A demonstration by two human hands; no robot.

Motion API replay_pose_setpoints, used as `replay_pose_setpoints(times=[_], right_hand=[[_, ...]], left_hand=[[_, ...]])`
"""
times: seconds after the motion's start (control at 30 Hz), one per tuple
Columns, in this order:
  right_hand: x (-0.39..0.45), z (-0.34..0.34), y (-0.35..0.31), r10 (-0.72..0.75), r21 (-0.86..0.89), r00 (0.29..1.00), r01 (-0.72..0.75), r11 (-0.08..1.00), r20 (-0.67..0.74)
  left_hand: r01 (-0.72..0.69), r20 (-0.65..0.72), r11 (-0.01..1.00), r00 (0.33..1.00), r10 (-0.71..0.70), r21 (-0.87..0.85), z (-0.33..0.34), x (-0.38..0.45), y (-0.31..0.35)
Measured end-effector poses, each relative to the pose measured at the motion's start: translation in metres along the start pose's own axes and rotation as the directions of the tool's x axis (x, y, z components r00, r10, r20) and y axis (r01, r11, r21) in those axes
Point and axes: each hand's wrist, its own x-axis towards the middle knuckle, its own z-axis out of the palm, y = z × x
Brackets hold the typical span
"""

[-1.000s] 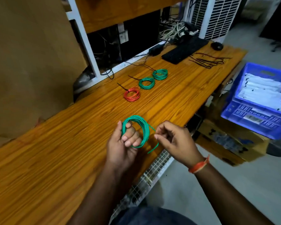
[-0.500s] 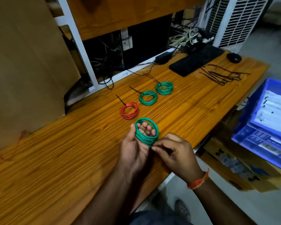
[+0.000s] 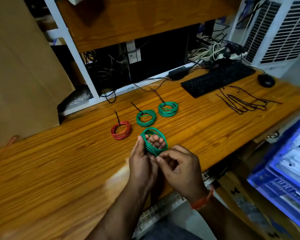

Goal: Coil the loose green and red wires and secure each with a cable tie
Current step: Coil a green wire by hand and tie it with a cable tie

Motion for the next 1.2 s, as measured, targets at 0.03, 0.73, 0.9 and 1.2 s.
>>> replay_pose_setpoints(times=[0.03,0.73,0.9,1.2], right_hand=[[0.003,-0.007,0.004,-0.01,-0.003,1.0,0.01,1.0,0.028],[0.012,-0.033,0.028,-0.169,-0.308,0.982,0.187,0.933,0.085],[0.006,-0.024,0.023,-0.163,-0.308,0.986,0.147,0.94,-0.025],[0.001,-0.02,0.021,-0.187,-0.144,0.971,0.165,0.976,-0.152]], left_hand=[[0.008,-0.011,1.0,1.0,-0.008,-0.01,0.004,-0.001,-0.005],[-0.136,0.031,0.975,0.991,0.133,0.176,0.03,-0.008,-0.039],[-0.141,0.034,0.97,0.99,0.137,0.198,0.022,-0.011,-0.038],[-0.013,-0.089,0.995,0.996,0.004,-0.094,0.009,-0.012,-0.02]])
